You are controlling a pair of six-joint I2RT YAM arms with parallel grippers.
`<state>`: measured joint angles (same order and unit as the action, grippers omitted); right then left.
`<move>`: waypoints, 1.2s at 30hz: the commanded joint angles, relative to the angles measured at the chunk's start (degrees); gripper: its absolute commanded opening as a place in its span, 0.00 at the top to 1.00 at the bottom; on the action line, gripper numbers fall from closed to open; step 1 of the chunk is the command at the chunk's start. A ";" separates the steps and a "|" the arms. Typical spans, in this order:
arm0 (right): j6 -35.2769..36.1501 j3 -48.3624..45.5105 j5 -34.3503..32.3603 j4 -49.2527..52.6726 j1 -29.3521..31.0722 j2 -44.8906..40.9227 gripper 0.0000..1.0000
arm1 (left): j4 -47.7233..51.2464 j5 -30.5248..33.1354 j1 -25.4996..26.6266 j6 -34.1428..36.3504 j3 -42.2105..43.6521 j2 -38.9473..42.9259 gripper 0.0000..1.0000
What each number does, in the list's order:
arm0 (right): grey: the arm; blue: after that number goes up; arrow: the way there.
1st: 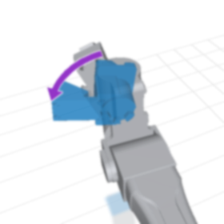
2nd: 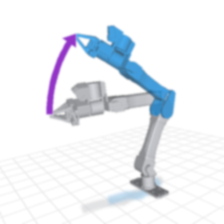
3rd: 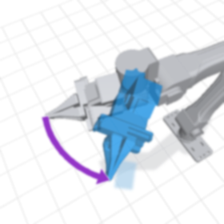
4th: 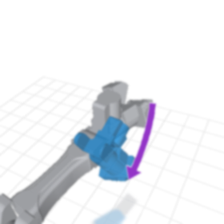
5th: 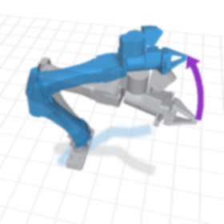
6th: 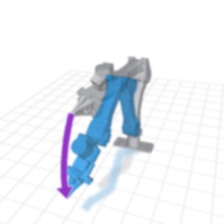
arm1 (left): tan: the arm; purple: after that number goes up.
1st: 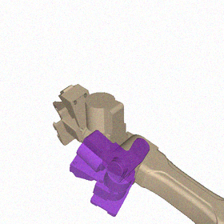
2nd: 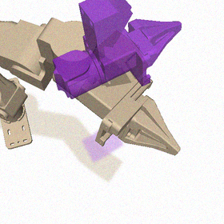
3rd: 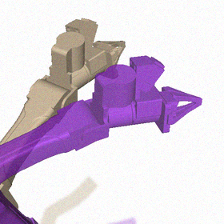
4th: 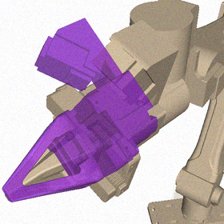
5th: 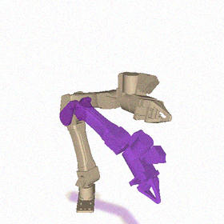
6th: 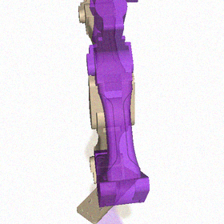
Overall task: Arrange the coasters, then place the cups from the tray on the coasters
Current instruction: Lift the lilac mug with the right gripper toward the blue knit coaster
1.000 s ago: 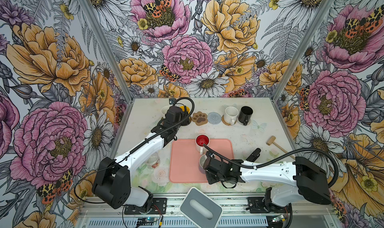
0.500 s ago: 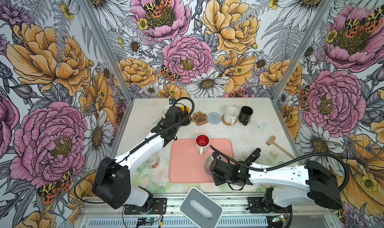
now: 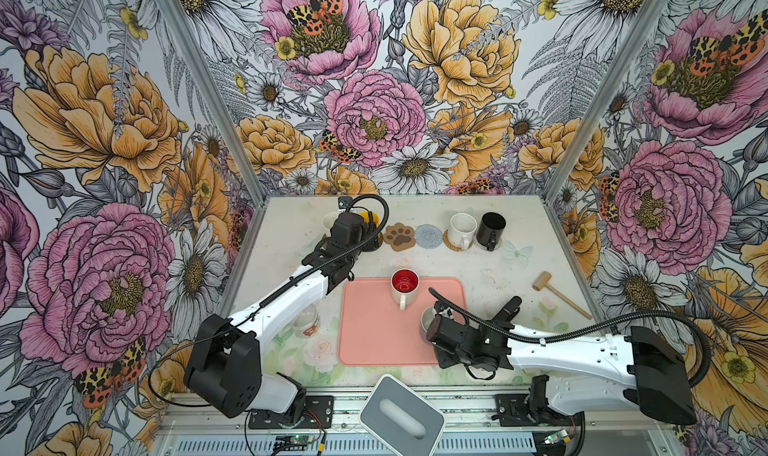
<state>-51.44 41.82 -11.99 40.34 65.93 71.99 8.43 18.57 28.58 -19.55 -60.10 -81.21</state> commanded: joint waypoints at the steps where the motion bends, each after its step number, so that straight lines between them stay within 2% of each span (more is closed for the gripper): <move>1: 0.53 2.91 -3.91 0.75 -1.68 -2.54 1.00 | -1.32 -0.63 -0.60 -0.75 0.82 0.79 0.20; 14: 5.88 8.26 -10.33 2.48 -8.92 -2.07 1.00 | -1.40 -0.53 -0.93 -0.75 1.26 1.40 0.20; 24: 13.92 15.83 -14.05 1.76 -15.78 3.16 1.00 | -1.79 -0.64 -1.10 -0.92 1.56 1.40 0.20; 36: 22.77 25.18 -8.49 -5.12 -26.14 13.02 1.00 | -2.44 -0.99 -1.78 -0.93 2.00 1.39 0.20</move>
<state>-31.88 62.83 -20.69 41.01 41.39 83.48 7.40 18.55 27.70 -19.77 -59.18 -81.21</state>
